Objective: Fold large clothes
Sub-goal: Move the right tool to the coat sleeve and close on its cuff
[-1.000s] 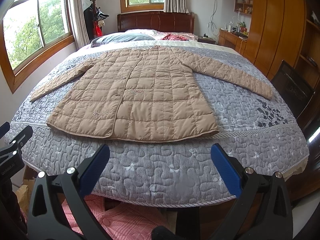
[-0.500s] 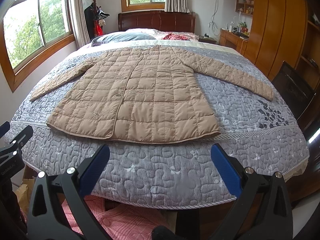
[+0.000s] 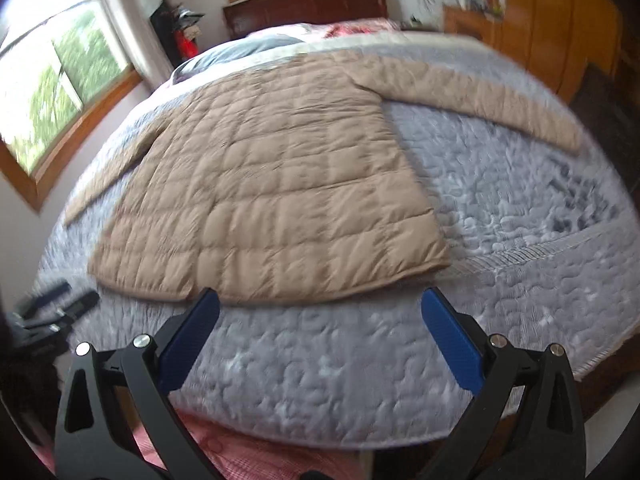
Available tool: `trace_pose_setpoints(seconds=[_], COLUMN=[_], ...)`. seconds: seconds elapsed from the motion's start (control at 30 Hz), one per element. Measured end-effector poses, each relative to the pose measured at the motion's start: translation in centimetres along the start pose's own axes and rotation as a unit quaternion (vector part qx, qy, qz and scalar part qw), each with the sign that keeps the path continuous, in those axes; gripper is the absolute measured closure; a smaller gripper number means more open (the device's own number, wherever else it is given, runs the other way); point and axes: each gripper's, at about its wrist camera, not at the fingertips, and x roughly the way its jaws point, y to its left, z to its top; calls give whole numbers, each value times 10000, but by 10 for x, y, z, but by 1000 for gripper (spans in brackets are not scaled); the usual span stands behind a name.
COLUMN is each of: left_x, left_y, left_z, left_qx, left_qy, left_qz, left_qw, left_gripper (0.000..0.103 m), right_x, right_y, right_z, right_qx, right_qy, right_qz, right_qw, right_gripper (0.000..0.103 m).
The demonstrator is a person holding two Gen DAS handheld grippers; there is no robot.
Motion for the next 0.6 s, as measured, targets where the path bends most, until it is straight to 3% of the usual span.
trace_pose_setpoints(seconds=[0.23, 0.43, 0.6], left_x=[60, 126, 179], left_y=[-32, -76, -115], left_z=[99, 199, 259], left_qx=[633, 849, 910], left_qy=[252, 495, 627], left_qz=[183, -643, -778], left_qw=[9975, 9931, 9908], left_gripper=[4, 4, 4], right_x=[19, 34, 63], right_y=[-120, -239, -321], right_z=[88, 151, 172], right_qx=[1007, 1756, 2268], right_qy=[-285, -327, 73], right_qz=[-706, -1212, -1428], right_qw=[9920, 9764, 9634], right_gripper=[3, 3, 3])
